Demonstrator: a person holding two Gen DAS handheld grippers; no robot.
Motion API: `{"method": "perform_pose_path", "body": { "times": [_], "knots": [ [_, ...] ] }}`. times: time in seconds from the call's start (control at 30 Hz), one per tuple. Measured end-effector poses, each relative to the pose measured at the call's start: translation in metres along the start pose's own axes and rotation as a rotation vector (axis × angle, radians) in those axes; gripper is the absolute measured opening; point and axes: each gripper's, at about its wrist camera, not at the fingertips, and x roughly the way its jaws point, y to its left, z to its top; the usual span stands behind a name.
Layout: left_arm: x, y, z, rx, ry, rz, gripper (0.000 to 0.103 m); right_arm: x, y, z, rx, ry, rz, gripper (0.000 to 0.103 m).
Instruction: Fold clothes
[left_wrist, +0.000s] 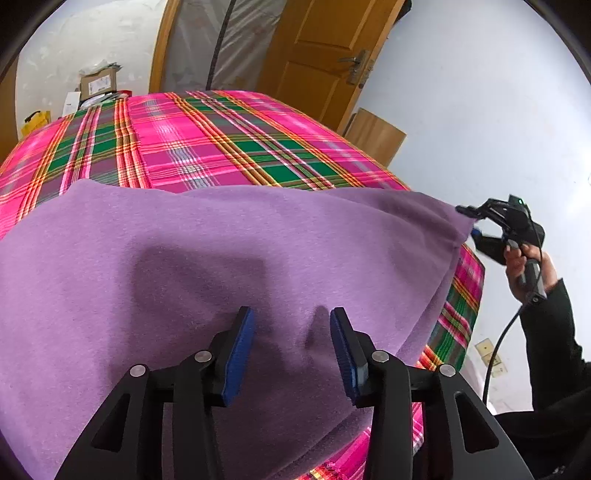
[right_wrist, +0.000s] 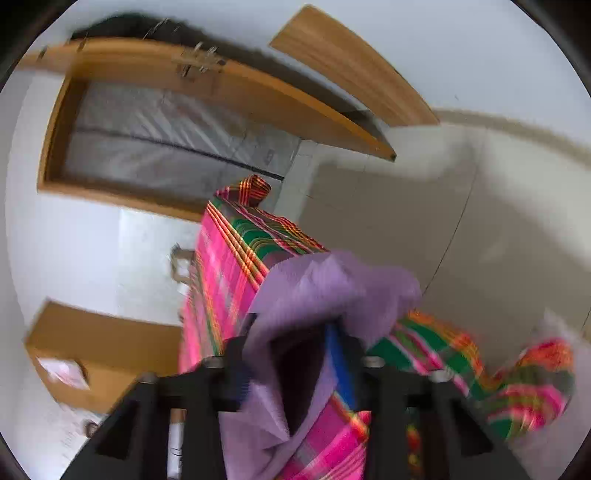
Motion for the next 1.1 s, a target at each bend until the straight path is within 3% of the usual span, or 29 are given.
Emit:
{"method": "perform_pose_path", "body": {
  "times": [0.07,0.17,0.2,0.23,0.43,0.53,0.7,0.93,1.1],
  "knots": [
    [0.0,-0.001,0.0,0.0,0.001,0.002,0.045,-0.004,0.019,0.004,-0.08,-0.022,0.053,0.004],
    [-0.001,-0.001,0.0,0.0,0.001,0.003,0.045,-0.026,0.047,0.002,-0.242,-0.118,0.212,0.003],
    [-0.001,-0.001,0.0,-0.001,0.001,0.003,0.045,-0.035,0.054,0.001,-0.307,-0.161,0.236,0.003],
    [-0.001,-0.001,0.0,0.0,0.001,0.003,0.045,-0.04,0.056,0.0,-0.348,-0.196,0.203,0.003],
    [-0.002,-0.001,-0.001,0.004,0.003,0.0,0.046,0.0,-0.018,0.015,-0.068,-0.04,-0.008,0.005],
    [-0.002,-0.002,-0.001,0.009,0.01,0.008,0.046,0.004,-0.035,0.011,-0.012,-0.033,0.004,0.01],
    [-0.001,-0.016,0.0,0.054,0.029,0.006,0.047,0.006,-0.041,0.012,0.047,-0.021,0.026,0.032],
    [0.01,-0.047,0.002,0.158,0.053,-0.021,0.047,0.0,-0.042,-0.003,0.037,0.001,0.069,0.033],
    [0.02,-0.066,0.005,0.215,0.062,-0.034,0.047,-0.012,-0.031,-0.014,-0.026,-0.053,0.1,0.033]
  ]
}}
